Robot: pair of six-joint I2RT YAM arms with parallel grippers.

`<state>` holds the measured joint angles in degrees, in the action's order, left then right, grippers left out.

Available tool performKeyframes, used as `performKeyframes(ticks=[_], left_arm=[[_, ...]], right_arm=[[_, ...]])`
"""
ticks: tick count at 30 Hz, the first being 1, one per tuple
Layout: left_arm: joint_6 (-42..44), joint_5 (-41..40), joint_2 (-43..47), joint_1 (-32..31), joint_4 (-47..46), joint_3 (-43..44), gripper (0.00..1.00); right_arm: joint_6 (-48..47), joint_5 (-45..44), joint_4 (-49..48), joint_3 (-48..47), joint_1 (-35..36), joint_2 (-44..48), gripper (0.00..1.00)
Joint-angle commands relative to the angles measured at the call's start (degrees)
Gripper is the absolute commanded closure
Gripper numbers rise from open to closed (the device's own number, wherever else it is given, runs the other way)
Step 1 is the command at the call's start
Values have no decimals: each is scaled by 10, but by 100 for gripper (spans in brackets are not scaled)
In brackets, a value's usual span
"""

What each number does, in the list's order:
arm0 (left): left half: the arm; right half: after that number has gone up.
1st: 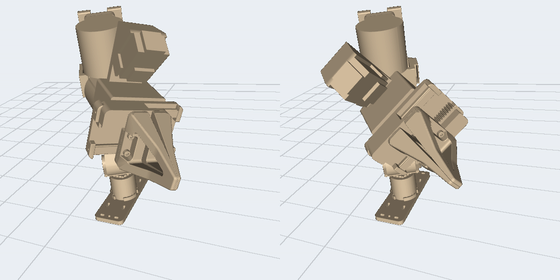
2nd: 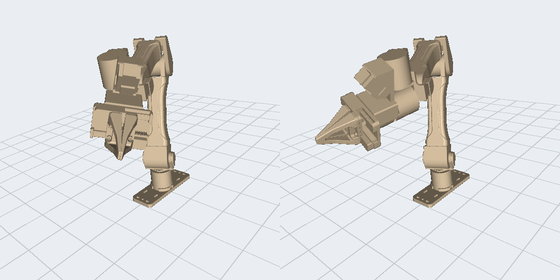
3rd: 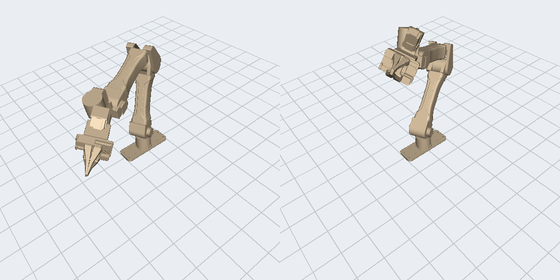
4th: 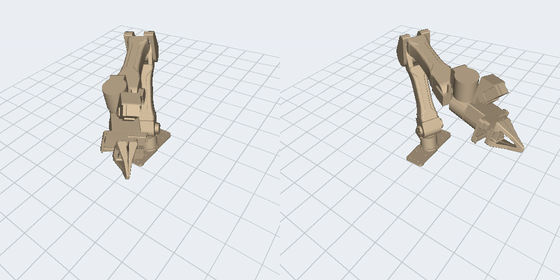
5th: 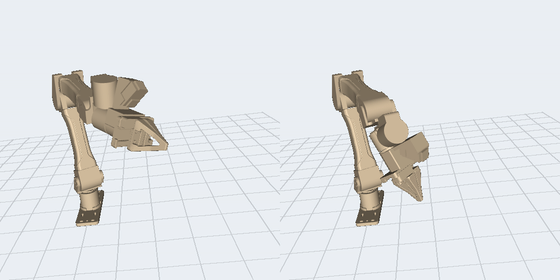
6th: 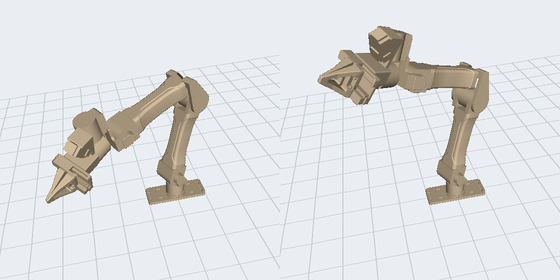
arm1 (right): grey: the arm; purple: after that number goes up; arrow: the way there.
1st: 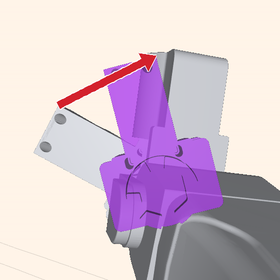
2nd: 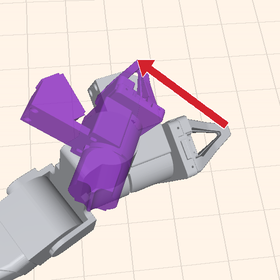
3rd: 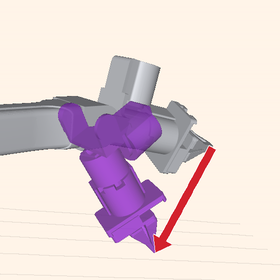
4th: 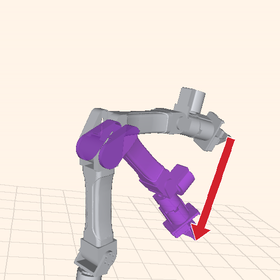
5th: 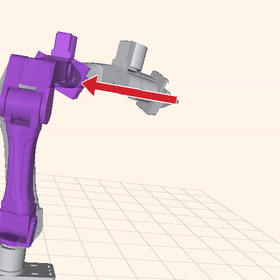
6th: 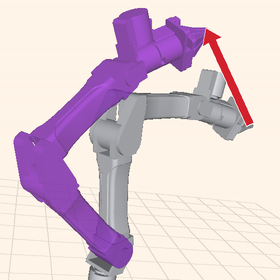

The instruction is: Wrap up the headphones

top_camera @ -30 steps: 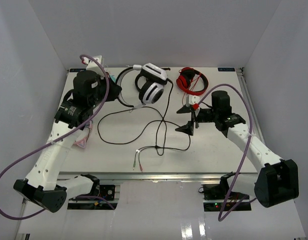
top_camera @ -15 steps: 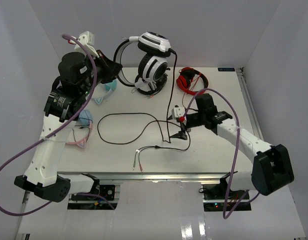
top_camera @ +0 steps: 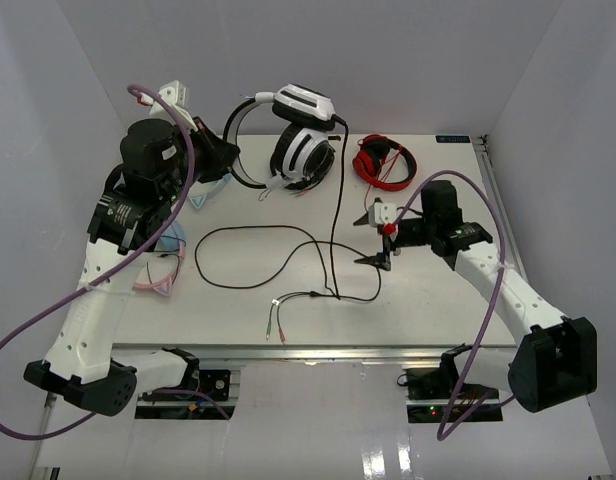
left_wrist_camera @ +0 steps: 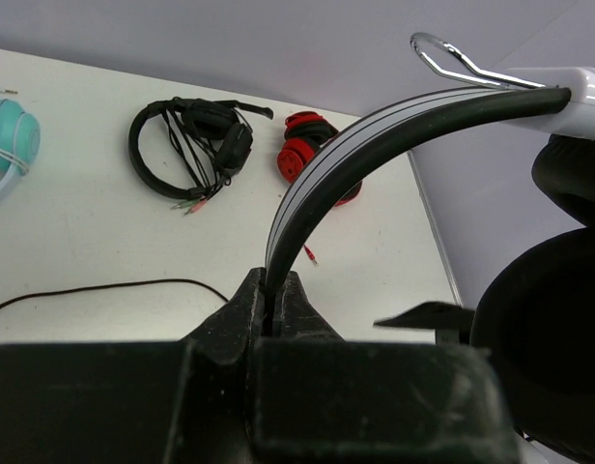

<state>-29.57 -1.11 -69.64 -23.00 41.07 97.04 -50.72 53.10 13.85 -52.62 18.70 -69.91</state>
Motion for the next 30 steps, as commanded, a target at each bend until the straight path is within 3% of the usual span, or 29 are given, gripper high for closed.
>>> performKeyframes(ticks=[1, 3, 5, 12, 18, 22, 23, 24, 27, 30], left_arm=[[-29, 8, 30, 0, -42, -3, 100], [-39, 20, 28, 1, -51, -11, 100], [-47, 39, 28, 0, -57, -16, 100], [-66, 35, 27, 0, -71, -23, 100], [-77, 34, 17, 1, -94, -38, 100], [-88, 23, 10, 1, -111, -41, 100], [-93, 20, 10, 1, -116, -42, 100], [-99, 10, 10, 1, -118, -43, 100], [-113, -42, 17, 1, -136, -62, 100], [-94, -100, 22, 3, -159, -102, 100]], right_arm=[[-168, 146, 156, 3, 63, 31, 10], [-60, 99, 56, 53, 79, 55, 10], [-24, 87, -13, 68, 93, 64, 10], [2, 131, -14, 55, 132, 37, 10], [151, 178, -165, 111, 151, 35, 6], [210, 155, -216, 131, 165, 33, 1], [222, 146, -225, 137, 167, 33, 5], [233, 132, -244, 145, 172, 34, 17], [245, 25, -242, 144, 173, 42, 89], [210, -174, -172, 100, 171, 59, 92]])
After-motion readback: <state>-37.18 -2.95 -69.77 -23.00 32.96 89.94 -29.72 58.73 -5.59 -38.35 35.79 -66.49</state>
